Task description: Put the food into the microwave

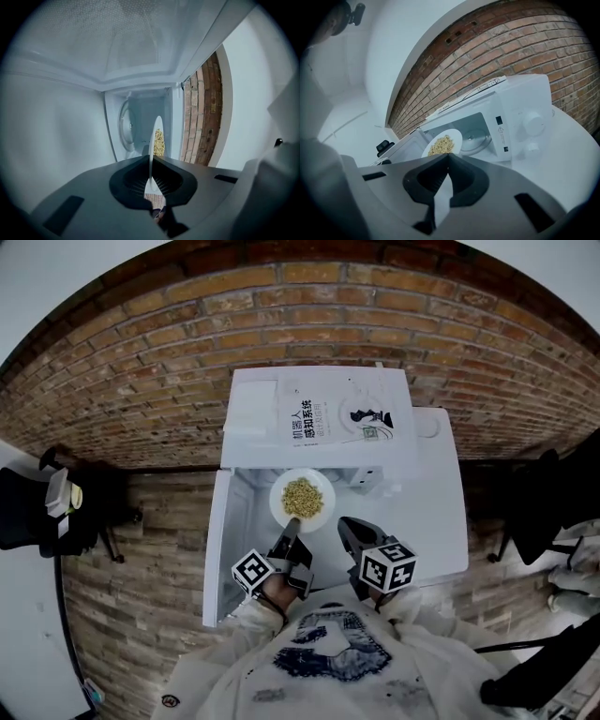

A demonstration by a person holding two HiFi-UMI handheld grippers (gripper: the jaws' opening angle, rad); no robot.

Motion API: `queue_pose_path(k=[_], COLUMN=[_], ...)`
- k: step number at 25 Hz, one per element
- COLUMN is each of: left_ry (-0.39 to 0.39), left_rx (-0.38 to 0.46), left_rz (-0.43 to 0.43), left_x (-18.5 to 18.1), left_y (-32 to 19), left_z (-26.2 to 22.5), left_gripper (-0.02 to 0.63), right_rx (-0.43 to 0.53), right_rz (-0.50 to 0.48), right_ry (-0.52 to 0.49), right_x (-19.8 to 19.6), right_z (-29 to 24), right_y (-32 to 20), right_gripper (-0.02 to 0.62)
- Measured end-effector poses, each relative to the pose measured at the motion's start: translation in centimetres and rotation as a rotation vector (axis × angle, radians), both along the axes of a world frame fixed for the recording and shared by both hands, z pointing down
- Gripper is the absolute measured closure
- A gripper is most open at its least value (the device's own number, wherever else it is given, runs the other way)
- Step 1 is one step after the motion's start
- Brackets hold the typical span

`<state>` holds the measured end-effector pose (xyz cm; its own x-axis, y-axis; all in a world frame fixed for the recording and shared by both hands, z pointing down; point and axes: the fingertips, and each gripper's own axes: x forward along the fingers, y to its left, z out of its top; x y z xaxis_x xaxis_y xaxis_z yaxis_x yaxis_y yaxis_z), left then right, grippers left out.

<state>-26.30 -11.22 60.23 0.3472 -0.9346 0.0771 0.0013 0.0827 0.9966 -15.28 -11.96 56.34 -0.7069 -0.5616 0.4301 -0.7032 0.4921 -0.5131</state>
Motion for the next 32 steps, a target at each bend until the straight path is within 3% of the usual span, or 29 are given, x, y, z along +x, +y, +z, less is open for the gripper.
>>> queue_pose_path(k=[8, 16, 21, 32], left_ry=[-0.035, -0.048, -0.066, -0.049], left_rx=[-0.039, -0.023, -0.080, -0.122], left_rz=[0.010, 0.003, -0.006, -0.030], left_x=[0.0, -0.4, -0.6, -0.7], left_y=[-1.3, -3.5, -4.1, -6.7], left_z=[2.0, 3.2, 5.2, 7.6], left_gripper=[0.589, 0.589, 0.589, 0.589], right_rx=[0.007, 0.018, 0.009, 0.002], right_rz=[0.024, 0.036, 0.035, 0.052], right_ry=[0.000, -0.001, 0.000, 0.013], right_x=[0.7, 0.9, 1.1, 2.0], right_z=[0.2, -0.1, 0.1, 0.4], right_y=[-0.6, -1.3, -1.5, -2.1], right_gripper=[0.581, 0.581, 0.581, 0.581])
